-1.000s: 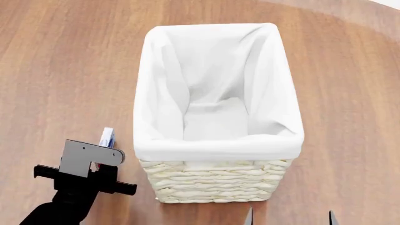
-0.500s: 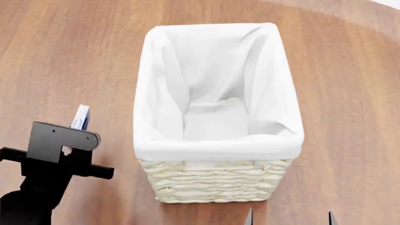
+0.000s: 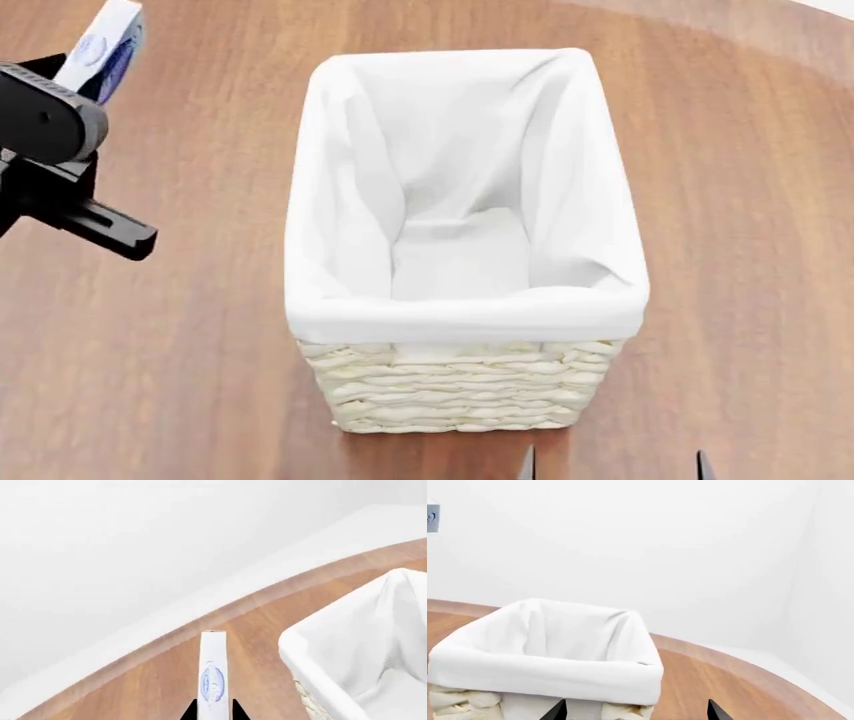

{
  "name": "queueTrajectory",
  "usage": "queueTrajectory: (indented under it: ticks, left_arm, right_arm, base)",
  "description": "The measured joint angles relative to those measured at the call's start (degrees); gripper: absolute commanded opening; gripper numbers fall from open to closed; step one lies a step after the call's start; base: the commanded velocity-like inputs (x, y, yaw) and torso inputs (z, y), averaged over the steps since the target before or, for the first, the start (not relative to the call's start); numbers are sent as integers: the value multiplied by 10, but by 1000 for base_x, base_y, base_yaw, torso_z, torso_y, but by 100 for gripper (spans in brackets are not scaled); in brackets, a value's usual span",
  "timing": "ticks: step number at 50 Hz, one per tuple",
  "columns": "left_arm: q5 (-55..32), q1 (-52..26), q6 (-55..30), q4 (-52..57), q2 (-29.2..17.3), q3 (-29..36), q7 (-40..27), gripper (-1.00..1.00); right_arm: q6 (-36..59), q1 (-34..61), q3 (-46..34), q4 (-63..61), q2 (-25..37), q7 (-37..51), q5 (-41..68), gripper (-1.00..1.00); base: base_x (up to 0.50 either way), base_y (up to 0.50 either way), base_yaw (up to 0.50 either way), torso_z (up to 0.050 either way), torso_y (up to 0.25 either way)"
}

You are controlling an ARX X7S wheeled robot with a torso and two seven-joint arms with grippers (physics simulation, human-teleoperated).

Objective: Pick up the cream cheese box, and put it in the basket.

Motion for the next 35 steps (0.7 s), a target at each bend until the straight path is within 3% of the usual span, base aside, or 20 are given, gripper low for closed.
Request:
queueTrajectory:
  ticks: [10, 16, 24, 35]
  left_arm:
    - [-284, -188, -85, 2, -19, 50, -170, -100]
    - [-388, -284, -102, -16, -16, 103, -224, -100]
    - [-456, -374, -104, -20, 5, 162, -241, -100]
    - [-455, -428, -63, -5, 38, 231, -196, -100]
  right_arm:
    - [-5, -2, -5, 4, 1, 1, -2, 100]
    - [-11, -2, -6, 10, 1, 1, 0, 100]
    - [-19, -5, -6, 14, 4, 3, 4, 100]
    - [-31, -11, -11, 19, 6, 4, 2, 100]
  base:
    - [0, 0, 0, 0, 0]
    - [0, 0, 0, 0, 0]
    - [0, 0, 0, 0, 0]
    - [0, 0, 0, 0, 1]
